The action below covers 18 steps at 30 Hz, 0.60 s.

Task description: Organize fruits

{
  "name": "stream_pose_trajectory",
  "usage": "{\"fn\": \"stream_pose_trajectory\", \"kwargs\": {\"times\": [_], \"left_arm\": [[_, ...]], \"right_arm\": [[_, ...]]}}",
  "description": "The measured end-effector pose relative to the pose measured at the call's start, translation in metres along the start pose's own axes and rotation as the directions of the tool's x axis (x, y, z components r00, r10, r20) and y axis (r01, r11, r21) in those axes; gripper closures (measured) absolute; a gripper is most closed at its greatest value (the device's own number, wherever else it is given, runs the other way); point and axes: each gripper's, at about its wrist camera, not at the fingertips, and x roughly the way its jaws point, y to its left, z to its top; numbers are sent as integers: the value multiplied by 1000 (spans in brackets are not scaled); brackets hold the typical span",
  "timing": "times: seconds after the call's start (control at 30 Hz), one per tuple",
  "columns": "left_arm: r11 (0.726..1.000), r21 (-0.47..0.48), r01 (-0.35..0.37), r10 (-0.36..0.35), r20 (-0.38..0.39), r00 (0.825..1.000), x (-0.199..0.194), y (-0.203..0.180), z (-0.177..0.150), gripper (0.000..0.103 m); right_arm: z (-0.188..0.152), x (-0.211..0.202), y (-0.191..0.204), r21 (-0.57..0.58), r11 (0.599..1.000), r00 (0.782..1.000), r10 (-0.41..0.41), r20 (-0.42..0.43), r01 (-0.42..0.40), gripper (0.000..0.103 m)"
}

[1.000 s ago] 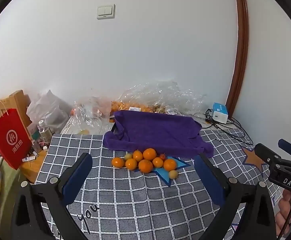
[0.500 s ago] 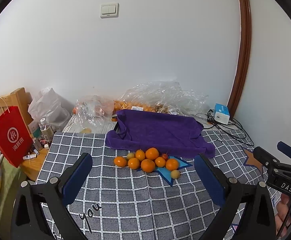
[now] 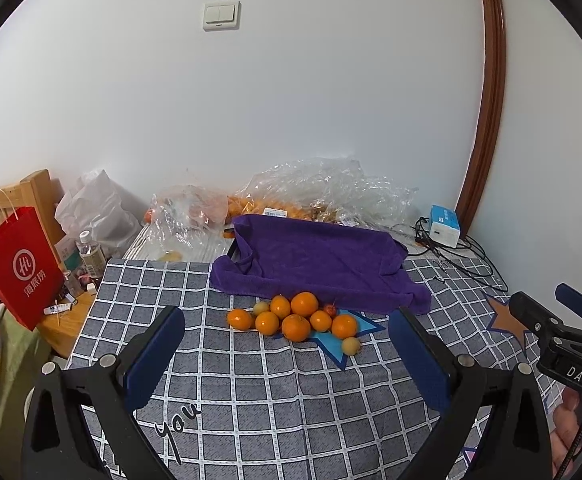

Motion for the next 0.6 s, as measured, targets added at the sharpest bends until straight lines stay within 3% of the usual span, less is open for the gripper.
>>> {"fn": "stream_pose_trajectory", "kwargs": {"times": [0.6], "left_arm": [[1000,-20,-1,1,12,1000,-5,8,-2,0]], "right_arm": [[-4,4,5,-6,1000,1000,12,0,-12,0]]}}
